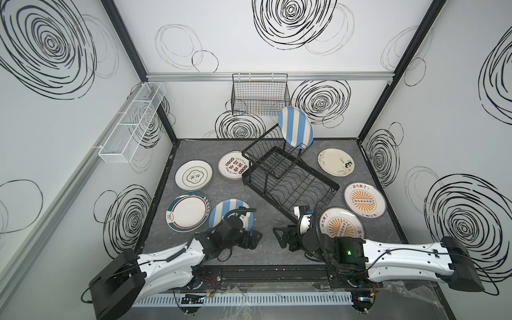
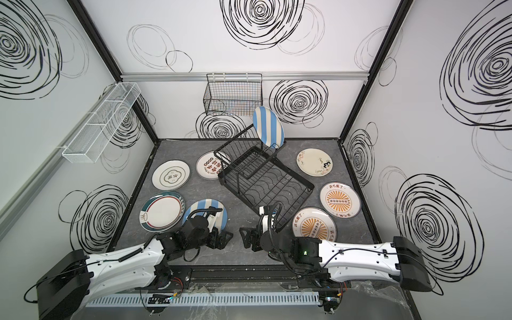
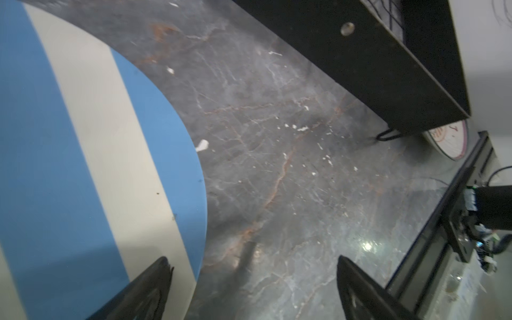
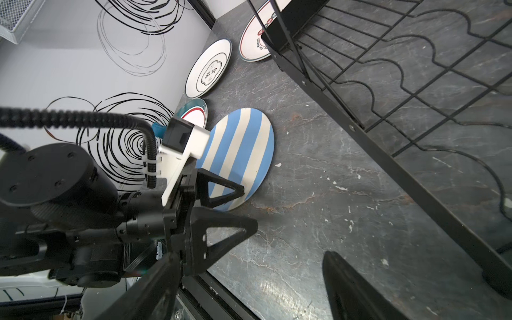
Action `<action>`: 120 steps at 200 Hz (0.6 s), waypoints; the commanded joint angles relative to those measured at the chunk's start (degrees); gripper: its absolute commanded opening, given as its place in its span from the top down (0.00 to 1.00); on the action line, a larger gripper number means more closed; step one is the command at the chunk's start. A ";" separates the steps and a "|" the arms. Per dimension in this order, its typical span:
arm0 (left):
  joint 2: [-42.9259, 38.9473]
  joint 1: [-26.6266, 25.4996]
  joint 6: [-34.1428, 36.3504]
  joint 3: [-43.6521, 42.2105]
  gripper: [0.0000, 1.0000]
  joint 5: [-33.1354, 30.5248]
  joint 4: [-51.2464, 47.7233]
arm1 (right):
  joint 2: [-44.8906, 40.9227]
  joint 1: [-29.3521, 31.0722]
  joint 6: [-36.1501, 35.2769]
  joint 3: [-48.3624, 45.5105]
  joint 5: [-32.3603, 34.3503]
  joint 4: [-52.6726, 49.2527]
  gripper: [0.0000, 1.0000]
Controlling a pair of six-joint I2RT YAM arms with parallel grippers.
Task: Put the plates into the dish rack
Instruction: 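Move the right gripper to the second striped plate beside the left gripper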
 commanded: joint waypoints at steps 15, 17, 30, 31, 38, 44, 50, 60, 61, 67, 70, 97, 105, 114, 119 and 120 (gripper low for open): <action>3.45 -7.19 -5.99 -0.21 0.04 0.26 6.91 | -1.60 -3.07 1.99 -2.75 -2.61 3.35 0.16; 3.62 -7.57 -6.04 0.00 0.04 0.12 7.06 | -1.67 -3.23 2.00 -2.81 -2.77 3.44 0.16; 4.40 -9.65 -6.07 2.03 0.04 -0.46 6.30 | -1.49 -4.25 2.00 -3.22 -4.72 3.96 0.18; 4.39 -9.74 -6.06 2.19 0.04 -0.52 6.06 | -1.51 -4.31 2.00 -3.25 -4.93 3.98 0.18; 4.11 -10.09 -5.74 3.72 0.04 -0.87 4.48 | -0.94 -5.00 1.93 -3.27 -6.34 4.29 0.19; 3.48 -10.10 -5.38 5.06 0.04 -1.35 2.45 | -0.27 -5.52 1.99 -3.34 -7.31 4.55 0.19; 2.48 -9.85 -5.04 6.47 0.04 -2.27 0.03 | 0.46 -5.66 1.95 -3.36 -8.01 4.96 0.20; 0.19 -8.59 -4.28 8.39 0.04 -3.48 -4.00 | 1.95 -5.65 1.84 -3.44 -8.96 6.16 0.20; -0.09 -8.42 -4.20 8.53 0.04 -3.52 -4.32 | 2.10 -5.62 1.79 -3.49 -9.02 6.35 0.20; -1.70 -6.85 -3.90 9.32 0.04 -3.46 -6.29 | 3.05 -5.71 1.72 -3.49 -9.76 7.34 0.21; -2.54 -5.94 -3.74 9.56 0.04 -3.21 -7.25 | 3.58 -5.75 1.63 -3.55 -9.97 7.81 0.21; -10.33 7.49 -2.55 9.57 0.04 1.81 -14.37 | 9.53 -6.68 0.70 -3.54 -13.68 14.06 0.23; -11.55 12.36 -2.28 9.26 0.04 3.72 -15.71 | 11.83 -7.22 0.81 -3.10 -15.29 15.27 0.23; -11.71 19.09 -1.72 8.66 0.04 7.89 -15.55 | 14.30 -7.89 0.92 -2.40 -16.90 15.91 0.24; -11.50 22.67 -1.43 8.32 0.04 10.03 -15.31 | 15.78 -8.20 0.44 -1.96 -18.00 16.58 0.24; -11.43 23.29 -1.37 8.28 0.04 10.39 -15.25 | 16.09 -8.26 0.30 -1.87 -18.20 16.70 0.24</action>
